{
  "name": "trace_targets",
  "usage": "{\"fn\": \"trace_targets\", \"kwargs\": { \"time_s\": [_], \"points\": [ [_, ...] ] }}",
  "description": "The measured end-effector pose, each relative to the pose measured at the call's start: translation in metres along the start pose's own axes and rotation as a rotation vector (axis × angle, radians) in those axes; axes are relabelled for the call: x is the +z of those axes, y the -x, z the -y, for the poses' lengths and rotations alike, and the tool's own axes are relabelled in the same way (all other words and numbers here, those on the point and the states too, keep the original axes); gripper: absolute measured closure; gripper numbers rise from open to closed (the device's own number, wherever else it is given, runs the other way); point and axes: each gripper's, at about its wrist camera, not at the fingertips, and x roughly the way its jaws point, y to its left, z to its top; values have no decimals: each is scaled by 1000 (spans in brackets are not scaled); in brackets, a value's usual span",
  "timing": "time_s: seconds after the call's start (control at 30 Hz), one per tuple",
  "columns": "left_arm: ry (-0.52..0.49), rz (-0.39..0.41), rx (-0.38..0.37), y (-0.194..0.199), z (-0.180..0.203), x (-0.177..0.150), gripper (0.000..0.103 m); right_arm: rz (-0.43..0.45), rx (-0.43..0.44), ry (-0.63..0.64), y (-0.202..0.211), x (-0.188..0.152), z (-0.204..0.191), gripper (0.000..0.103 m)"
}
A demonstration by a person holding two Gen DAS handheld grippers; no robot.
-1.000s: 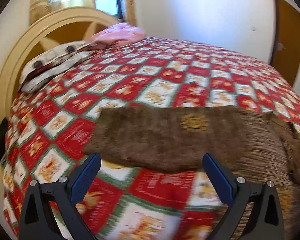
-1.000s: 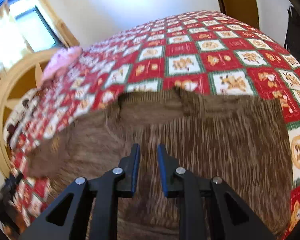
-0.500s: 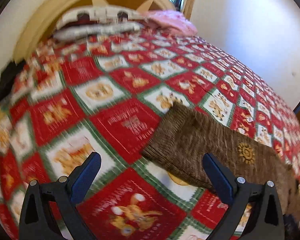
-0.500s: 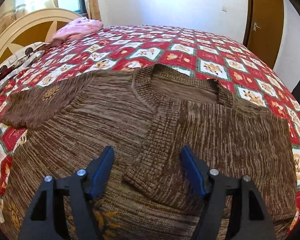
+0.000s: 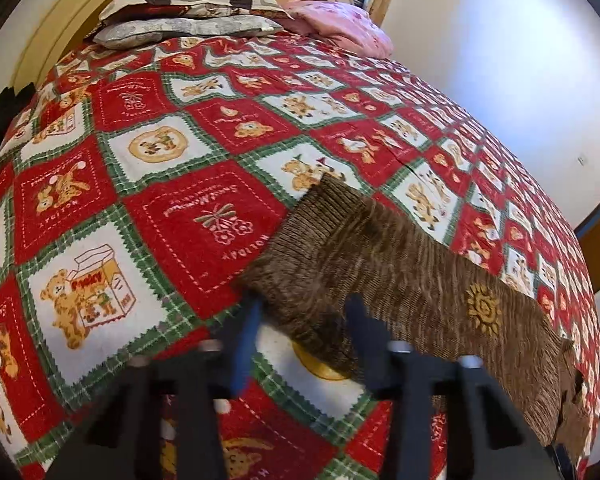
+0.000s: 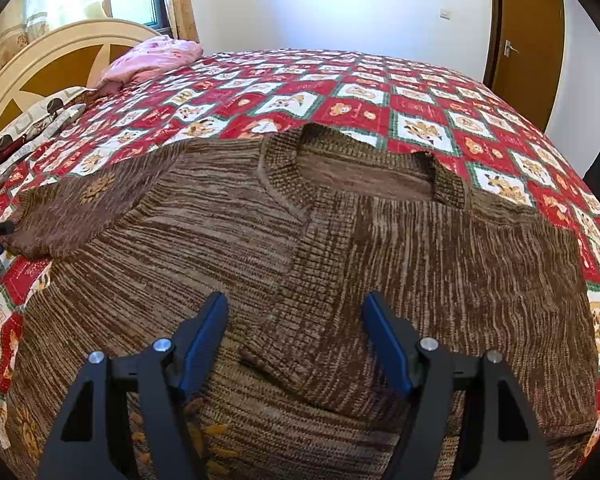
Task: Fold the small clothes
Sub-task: 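Move the left tool to the other sleeve and grasp its cuff, then fold the held sleeve over the sweater body with the left tool, release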
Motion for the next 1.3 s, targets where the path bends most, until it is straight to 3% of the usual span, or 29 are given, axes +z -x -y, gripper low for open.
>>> {"fn": "trace_targets", "kwargs": {
  "time_s": [0.03,0.07,0.2,0.43,0.6,0.7,0.8,0.93,1.07,1.2,1.3],
  "points": [
    [6,-1,-16,-1,-2,1,93,0,-1,1,0,0,0,29],
    [23,-13,-52,-3,-4,3,93,0,-3,2,0,0,0,29],
    [-14,11,-24,0,8,10,94,0,-8,6,0,0,0,29],
    [-258,155,-63,44,90,10,94,87,18,-66,40,12,14,29],
    [-472,203,-208,79,171,-27,94,109,21,-162,67,14,39,29],
    [-593,173,-296,88,218,-67,94,106,17,-240,75,6,60,29],
    [-695,121,-335,84,254,-109,94,95,14,-289,75,-1,72,29],
    [-780,35,-322,62,280,-152,94,62,18,-326,71,-10,80,29],
    [-796,-59,-317,50,278,-170,94,52,28,-335,71,-13,81,29],
    [-812,-125,-377,59,263,-171,84,50,45,-341,71,-11,81,29],
    [-830,-125,-414,75,242,-171,81,36,66,-345,69,-8,79,29]
  ]
}}
